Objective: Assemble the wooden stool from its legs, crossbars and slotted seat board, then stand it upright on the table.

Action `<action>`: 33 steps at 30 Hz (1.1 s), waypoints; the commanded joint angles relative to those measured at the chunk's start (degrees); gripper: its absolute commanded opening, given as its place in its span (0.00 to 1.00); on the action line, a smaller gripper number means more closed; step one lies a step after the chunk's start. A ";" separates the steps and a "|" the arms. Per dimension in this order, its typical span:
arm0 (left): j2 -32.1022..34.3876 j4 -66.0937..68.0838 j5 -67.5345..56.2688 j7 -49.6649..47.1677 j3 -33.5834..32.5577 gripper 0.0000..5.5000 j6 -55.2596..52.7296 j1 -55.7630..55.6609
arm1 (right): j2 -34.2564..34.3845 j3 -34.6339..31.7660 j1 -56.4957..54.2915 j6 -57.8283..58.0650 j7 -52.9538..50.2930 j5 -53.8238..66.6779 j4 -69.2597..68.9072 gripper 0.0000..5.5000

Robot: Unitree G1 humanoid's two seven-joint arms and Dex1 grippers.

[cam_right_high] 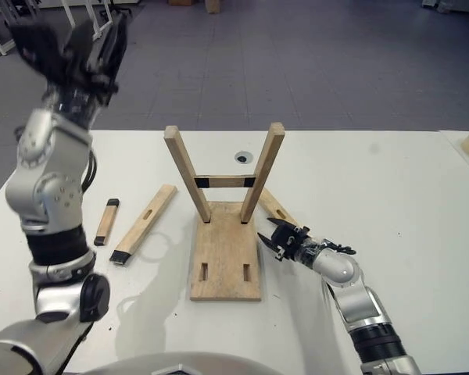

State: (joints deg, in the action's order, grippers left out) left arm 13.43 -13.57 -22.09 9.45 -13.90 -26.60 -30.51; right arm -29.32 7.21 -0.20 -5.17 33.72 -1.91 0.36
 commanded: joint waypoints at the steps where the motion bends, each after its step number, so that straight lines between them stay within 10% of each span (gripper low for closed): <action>1: 2.61 -2.85 3.35 0.06 -2.20 0.56 1.42 13.38 | 3.59 -4.22 -1.26 8.53 -2.32 6.76 -5.23 0.41; 7: 2.72 1.04 7.11 4.61 -2.96 0.56 10.35 35.72 | 5.01 -5.35 -1.41 16.10 -4.51 9.07 -9.73 0.41; 20: 4.04 9.63 7.55 6.87 -1.25 0.56 5.75 41.23 | 3.96 -5.15 -1.67 17.80 -3.11 8.91 -11.14 0.41; 33: 5.15 7.77 7.72 5.32 1.27 0.24 -6.28 40.44 | 3.76 -6.90 -1.79 24.83 -1.58 13.78 -13.49 0.41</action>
State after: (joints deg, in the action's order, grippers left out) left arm 18.44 -6.93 -15.47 14.85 -14.44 -30.64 9.28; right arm -25.00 1.24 -1.25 16.31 31.42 9.69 -11.94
